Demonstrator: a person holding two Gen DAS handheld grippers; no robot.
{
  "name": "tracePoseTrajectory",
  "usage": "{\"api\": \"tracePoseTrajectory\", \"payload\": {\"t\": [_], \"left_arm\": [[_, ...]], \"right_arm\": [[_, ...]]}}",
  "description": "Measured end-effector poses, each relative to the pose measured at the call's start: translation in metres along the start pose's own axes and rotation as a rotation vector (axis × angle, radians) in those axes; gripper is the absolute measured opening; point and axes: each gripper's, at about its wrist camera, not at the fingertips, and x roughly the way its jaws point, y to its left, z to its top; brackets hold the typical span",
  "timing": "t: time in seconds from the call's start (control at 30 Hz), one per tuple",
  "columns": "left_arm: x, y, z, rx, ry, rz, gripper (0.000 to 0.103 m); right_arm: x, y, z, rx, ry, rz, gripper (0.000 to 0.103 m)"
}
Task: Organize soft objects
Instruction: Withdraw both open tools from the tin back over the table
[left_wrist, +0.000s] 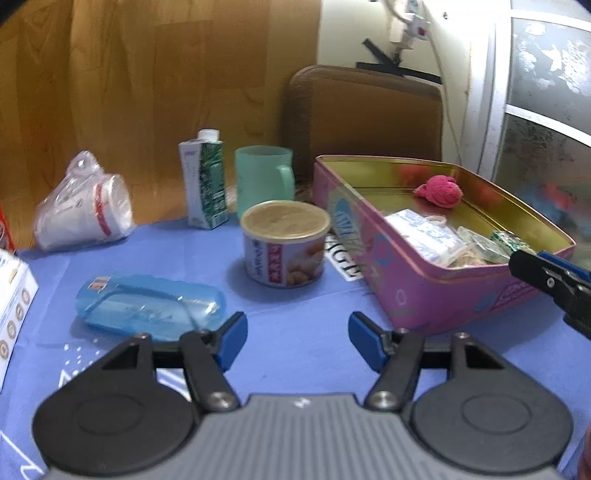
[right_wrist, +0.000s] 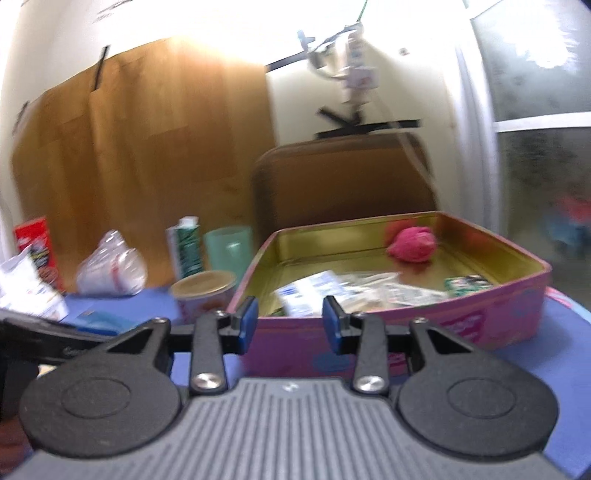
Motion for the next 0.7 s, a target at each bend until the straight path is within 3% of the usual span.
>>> {"api": "tracePoseTrajectory", "payload": {"t": [0.3, 0.43, 0.7], "left_arm": [[0.013, -0.019, -0.006, 0.049, -0.061, -0.008, 0.067], [0.017, -0.028, -0.013, 0.040, -0.103, -0.053, 0.069], [0.008, -0.048, -0.025, 0.144, -0.192, -0.015, 0.073]], "right_arm": [[0.003, -0.017, -0.008, 0.010, -0.078, -0.141, 0.048], [0.001, -0.017, -0.016, -0.036, -0.138, -0.209, 0.048], [0.000, -0.017, -0.016, -0.055, -0.142, -0.208, 0.054]]}}
